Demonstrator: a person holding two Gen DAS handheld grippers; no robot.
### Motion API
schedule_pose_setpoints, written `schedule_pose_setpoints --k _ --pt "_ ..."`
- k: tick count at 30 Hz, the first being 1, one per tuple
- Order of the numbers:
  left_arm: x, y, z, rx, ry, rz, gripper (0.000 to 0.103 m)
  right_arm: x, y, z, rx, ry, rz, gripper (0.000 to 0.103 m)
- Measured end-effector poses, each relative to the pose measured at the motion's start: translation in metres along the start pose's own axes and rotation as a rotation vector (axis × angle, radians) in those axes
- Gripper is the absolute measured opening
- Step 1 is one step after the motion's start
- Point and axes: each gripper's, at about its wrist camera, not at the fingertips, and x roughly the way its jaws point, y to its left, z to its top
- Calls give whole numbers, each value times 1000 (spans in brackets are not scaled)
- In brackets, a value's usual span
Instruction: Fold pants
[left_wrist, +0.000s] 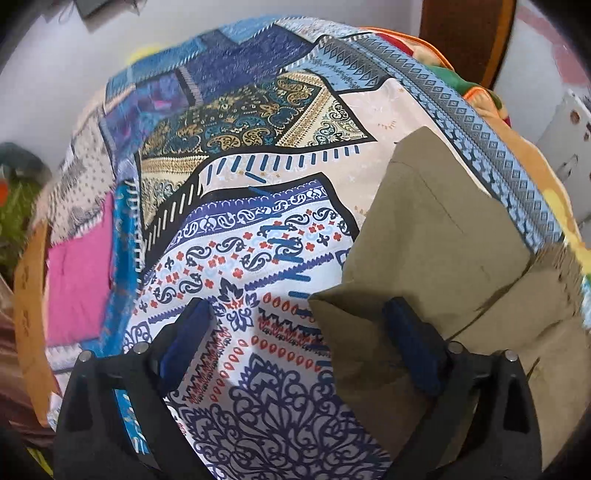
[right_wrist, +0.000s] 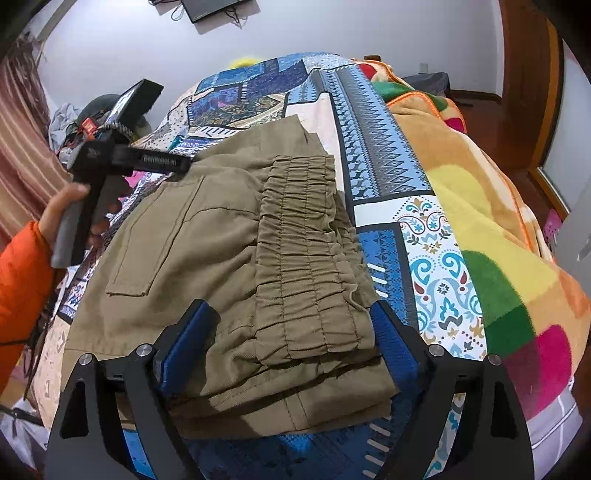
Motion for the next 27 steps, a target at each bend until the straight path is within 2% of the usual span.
schedule_pose_setpoints --k 3,6,9,15,21,22,23,25,27 --pt "-5 8 -11 -8 -6 12 98 -3 0 3 -1 -5 -25 86" --pt "-12 24 -23 -35 -8 55 99 -8 1 7 -6 -19 -46 86" --pt "-27 42 -50 -57 -17 93 99 -16 2 10 -6 -41 -46 86" --pt "-61 78 -110 -197 -16 67 99 -24 14 12 -33 -61 -43 86" --pt "-93 87 -165 -271 -45 62 99 -25 34 10 -97 -86 -1 85" --pt "-97 88 -173 -285 -51 65 99 -24 37 9 -110 -90 -1 83" --pt "-100 89 -178 -296 -54 62 99 -22 40 10 -122 -98 -10 75" --pt "-103 93 -188 -324 -58 64 99 -15 45 14 -147 -96 -7 66" --pt "-103 98 -195 -353 -59 67 99 -3 47 19 -153 -76 4 60"
